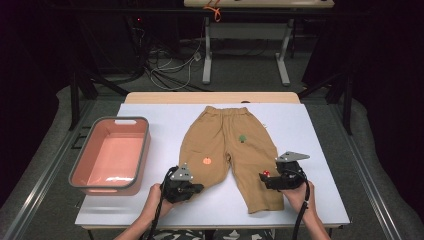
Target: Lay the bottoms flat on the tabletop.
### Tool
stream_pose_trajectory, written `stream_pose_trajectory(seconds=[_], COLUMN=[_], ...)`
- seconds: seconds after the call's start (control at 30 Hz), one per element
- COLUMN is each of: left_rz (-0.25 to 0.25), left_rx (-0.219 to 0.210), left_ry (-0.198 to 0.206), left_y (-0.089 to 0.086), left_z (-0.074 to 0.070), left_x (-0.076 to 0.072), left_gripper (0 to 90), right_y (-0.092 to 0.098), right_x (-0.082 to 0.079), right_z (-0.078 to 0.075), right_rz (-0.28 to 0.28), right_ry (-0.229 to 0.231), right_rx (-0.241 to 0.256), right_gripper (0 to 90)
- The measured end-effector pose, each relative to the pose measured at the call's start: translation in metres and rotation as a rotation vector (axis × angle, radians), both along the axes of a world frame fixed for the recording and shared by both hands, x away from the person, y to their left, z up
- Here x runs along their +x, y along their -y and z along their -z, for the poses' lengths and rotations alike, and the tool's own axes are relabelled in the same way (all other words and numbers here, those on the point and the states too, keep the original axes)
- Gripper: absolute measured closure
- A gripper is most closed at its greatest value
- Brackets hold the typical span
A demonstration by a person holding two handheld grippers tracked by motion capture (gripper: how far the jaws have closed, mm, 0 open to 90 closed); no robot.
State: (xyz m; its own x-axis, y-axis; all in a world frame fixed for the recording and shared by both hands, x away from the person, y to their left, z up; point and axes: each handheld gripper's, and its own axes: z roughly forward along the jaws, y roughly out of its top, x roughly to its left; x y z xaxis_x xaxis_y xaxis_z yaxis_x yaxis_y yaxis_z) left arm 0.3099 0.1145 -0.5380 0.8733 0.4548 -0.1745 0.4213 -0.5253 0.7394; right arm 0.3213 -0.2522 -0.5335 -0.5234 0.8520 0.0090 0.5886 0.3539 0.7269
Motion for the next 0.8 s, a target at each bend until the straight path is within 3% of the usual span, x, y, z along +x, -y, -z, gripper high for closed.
stream_pose_trajectory(seconds=[0.2,0.23,0.37,0.47,0.53,0.67,0.73,0.8], left_rz=[-0.049,-0.063,-0.114,-0.127,-0.122,-0.109,-0.062,-0.026], left_rx=[-0.134,-0.126,0.022,0.079,0.094,0.078,0.090,0.079], left_ry=[-0.088,-0.097,-0.064,-0.021,0.021,0.085,0.121,0.127], left_y=[-0.016,-0.018,-0.016,-0.014,-0.014,-0.012,-0.009,-0.005], left_z=[-0.006,-0.004,0.008,0.010,0.007,-0.003,-0.008,-0.012], left_x=[0.010,0.012,0.019,0.019,0.017,0.007,0.001,-0.006], left_gripper=[88.1,88.1,85.7,78.4,73.6,72.2,75.2,78.6], right_y=[0.000,-0.001,-0.001,-0.001,0.000,0.000,0.000,0.000], right_x=[0.001,0.001,0.002,0.002,0.002,0.002,0.002,0.001], right_z=[0.000,0.000,0.001,0.002,0.002,0.002,0.001,0.001], right_rz=[0.000,0.005,0.007,0.003,0.001,0.003,0.004,0.005], right_ry=[-0.002,-0.008,-0.013,-0.015,-0.013,-0.021,-0.017,-0.024], right_rx=[0.001,0.003,-0.008,-0.005,-0.010,-0.008,-0.005,-0.006], right_gripper=[20.3,20.3,20.1,20.1,20.0,19.9,19.5,19.3])
